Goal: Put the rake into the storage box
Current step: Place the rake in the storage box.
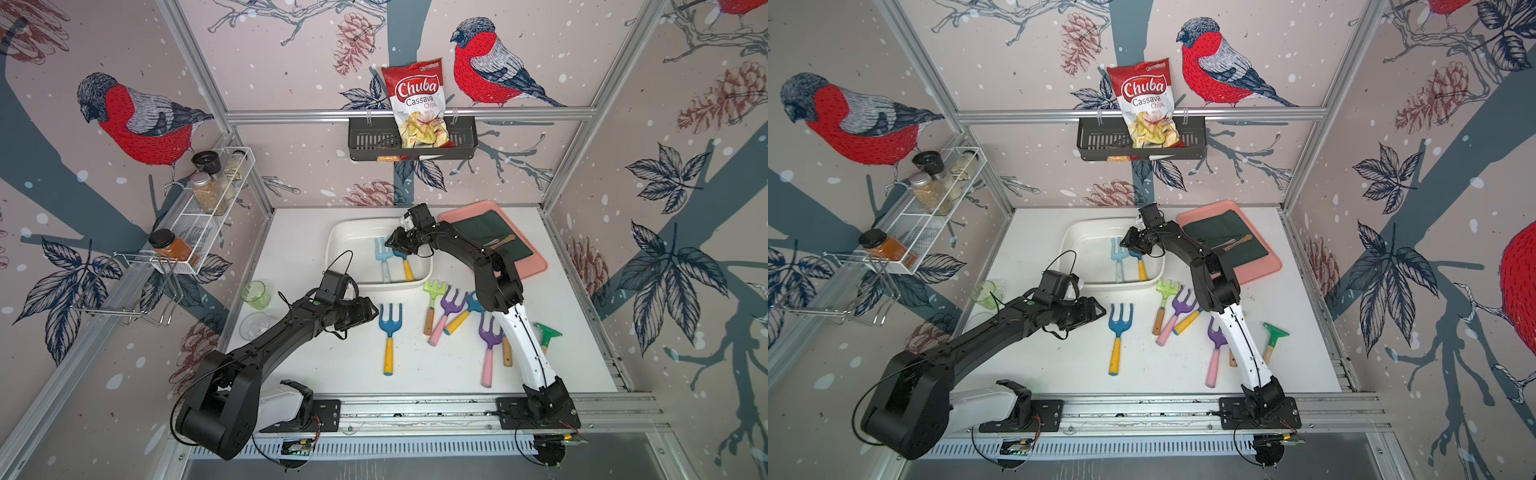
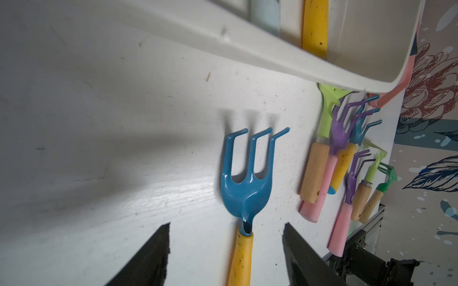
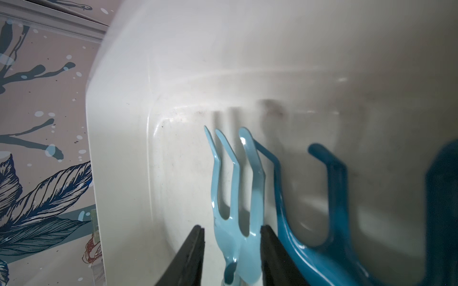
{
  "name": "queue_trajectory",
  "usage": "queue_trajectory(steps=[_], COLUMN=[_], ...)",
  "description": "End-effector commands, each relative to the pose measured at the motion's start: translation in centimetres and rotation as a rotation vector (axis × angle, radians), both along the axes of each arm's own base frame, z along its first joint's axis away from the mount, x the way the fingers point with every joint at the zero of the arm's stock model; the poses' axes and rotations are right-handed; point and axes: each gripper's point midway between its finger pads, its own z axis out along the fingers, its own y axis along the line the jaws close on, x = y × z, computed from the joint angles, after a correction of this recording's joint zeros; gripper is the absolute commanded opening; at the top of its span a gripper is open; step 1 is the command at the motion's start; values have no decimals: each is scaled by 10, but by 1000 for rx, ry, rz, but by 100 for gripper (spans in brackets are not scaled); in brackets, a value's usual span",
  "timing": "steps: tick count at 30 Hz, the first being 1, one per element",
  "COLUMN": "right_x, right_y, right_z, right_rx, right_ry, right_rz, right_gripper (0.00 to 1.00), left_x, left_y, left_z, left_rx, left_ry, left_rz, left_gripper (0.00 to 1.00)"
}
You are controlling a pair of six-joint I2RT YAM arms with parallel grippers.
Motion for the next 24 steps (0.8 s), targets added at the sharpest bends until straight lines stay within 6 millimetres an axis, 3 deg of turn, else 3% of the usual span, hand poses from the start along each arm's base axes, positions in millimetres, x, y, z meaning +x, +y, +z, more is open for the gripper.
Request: queue_trajectory(steps=[1, 6, 11, 16, 24], right_x=[4, 6, 1, -17, -47], right_y=[-5, -13, -26, -45, -84], right_z=[14, 33, 76, 110, 128], right_rx=[-11, -19, -36, -34, -24], right_ry=[-36, -63, -135, -181, -191], right_rz=[-5, -20, -35, -52, -95], right_gripper=[46, 48, 48, 48, 49], left_x=[3, 3, -3, -8, -16], left_y=[-4, -7, -16, -19, -25], left_z=[5, 6, 5, -7, -15], left_rx=[-32, -56, -3, 67, 35], left_ry=[-20, -26, -28, 6, 34], left_rz=[0, 13, -16, -25, 17], left_gripper=[72, 72, 72, 69, 64])
